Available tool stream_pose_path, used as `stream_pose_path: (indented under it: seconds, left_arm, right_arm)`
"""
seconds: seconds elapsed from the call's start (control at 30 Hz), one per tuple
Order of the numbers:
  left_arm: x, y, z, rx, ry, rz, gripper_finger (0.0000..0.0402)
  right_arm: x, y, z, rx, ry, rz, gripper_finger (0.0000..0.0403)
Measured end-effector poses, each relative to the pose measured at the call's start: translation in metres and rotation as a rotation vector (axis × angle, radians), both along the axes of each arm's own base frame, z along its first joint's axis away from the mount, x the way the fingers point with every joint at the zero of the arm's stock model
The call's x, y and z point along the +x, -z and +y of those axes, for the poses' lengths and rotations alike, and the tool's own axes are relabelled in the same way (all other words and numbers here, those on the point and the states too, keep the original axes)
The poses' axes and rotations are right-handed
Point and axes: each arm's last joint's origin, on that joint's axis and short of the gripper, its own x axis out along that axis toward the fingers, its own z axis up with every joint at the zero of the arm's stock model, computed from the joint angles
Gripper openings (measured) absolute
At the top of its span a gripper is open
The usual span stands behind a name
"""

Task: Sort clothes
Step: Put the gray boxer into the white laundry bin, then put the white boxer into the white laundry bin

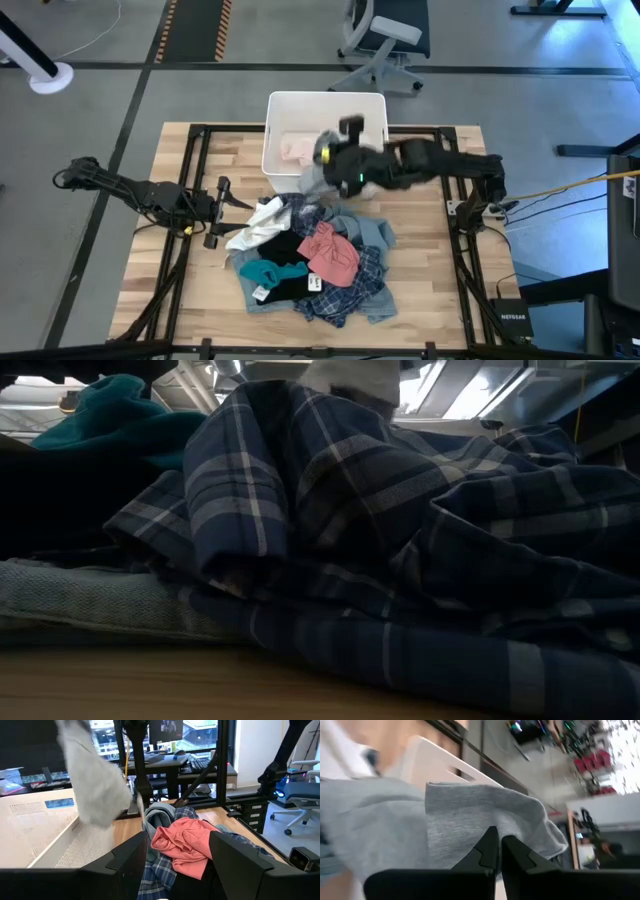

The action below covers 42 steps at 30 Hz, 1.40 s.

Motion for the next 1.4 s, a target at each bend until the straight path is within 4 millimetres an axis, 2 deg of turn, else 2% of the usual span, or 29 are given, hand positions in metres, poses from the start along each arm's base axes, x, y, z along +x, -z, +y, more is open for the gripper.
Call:
stream_pose_path:
  seconds: [0.17,0.33,0.43,0.6,0.73,0.83,0.97,1.17,1.27,1.4]
  left_arm:
    - [0.000,0.000,0.000,0.000,0.000,0.000,0.0210]
    - [0.000,0.000,0.000,0.000,0.000,-0.001,0.0210]
    - [0.000,0.000,0.000,0.000,0.000,-0.001,0.0210]
    - [0.000,0.000,0.000,0.000,0.000,-0.001,0.0210]
    - [0.000,0.000,0.000,0.000,0.000,-0.002,0.0210]
    - [0.000,0.000,0.000,0.000,0.000,-0.002,0.0210]
    - [0.000,0.000,0.000,0.008,0.000,-0.002,0.0210]
    - [0.000,0.000,0.000,0.009,0.001,-0.002,0.0210]
    - [0.000,0.000,0.000,0.009,0.000,-0.002,0.0210]
    - [0.000,0.000,0.000,0.009,0.000,-0.001,0.0210]
  right_arm:
    - [-0.002,-0.004,-0.046,-0.026,0.106,0.012,0.0017]
    - [-0.003,0.007,-0.090,0.016,0.192,0.042,0.0018]
    - [0.000,0.020,-0.108,0.065,0.212,0.054,0.0018]
    - [0.010,0.054,-0.126,0.250,0.146,0.072,0.0018]
    - [0.014,0.078,-0.138,0.301,0.188,0.065,0.0032]
    - [0.015,0.087,-0.141,0.334,0.182,0.070,0.0066]
    - [0.016,0.089,-0.141,0.342,0.190,0.061,0.0125]
    - [0.017,0.067,-0.134,0.310,0.146,0.002,0.0204]
    - [0.025,0.062,-0.119,0.312,0.047,-0.026,0.0224]
    - [0.040,0.060,-0.086,0.313,-0.137,-0.069,0.0231]
